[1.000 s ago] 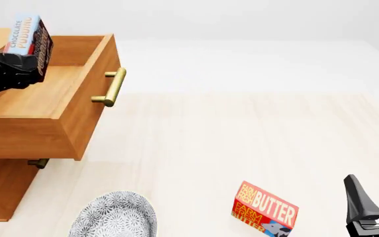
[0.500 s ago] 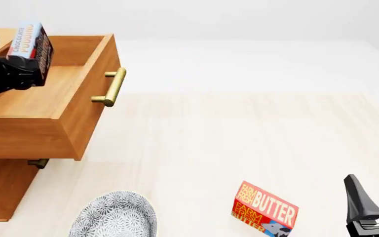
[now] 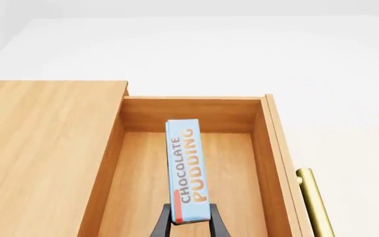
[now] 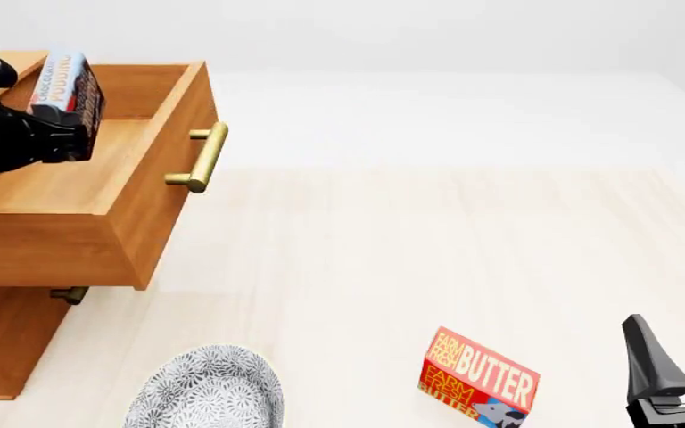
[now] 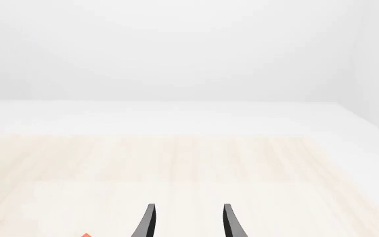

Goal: Put the chocolate pudding in the top drawer of the cabinet and close it.

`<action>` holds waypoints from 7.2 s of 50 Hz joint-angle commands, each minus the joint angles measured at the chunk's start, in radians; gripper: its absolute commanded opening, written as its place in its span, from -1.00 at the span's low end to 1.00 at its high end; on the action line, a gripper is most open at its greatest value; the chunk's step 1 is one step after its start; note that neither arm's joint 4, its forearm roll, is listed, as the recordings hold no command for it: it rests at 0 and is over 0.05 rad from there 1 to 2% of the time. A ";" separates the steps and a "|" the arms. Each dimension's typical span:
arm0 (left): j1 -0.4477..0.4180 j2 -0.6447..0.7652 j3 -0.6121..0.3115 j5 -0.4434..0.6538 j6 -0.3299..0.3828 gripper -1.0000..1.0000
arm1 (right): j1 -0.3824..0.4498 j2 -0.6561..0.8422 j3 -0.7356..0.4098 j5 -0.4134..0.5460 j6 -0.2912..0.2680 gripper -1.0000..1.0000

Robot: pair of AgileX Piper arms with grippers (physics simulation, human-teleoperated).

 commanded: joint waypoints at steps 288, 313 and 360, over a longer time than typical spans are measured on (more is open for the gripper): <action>-0.618 0.282 -0.396 0.140 -0.505 1.00 | 0.000 -0.001 -0.001 0.002 -0.001 1.00; -0.591 0.258 -0.259 0.013 -0.583 1.00 | 0.000 -0.001 -0.001 0.002 -0.001 1.00; -0.524 0.265 -0.188 -0.063 -0.624 1.00 | 0.000 -0.001 -0.001 0.002 -0.001 1.00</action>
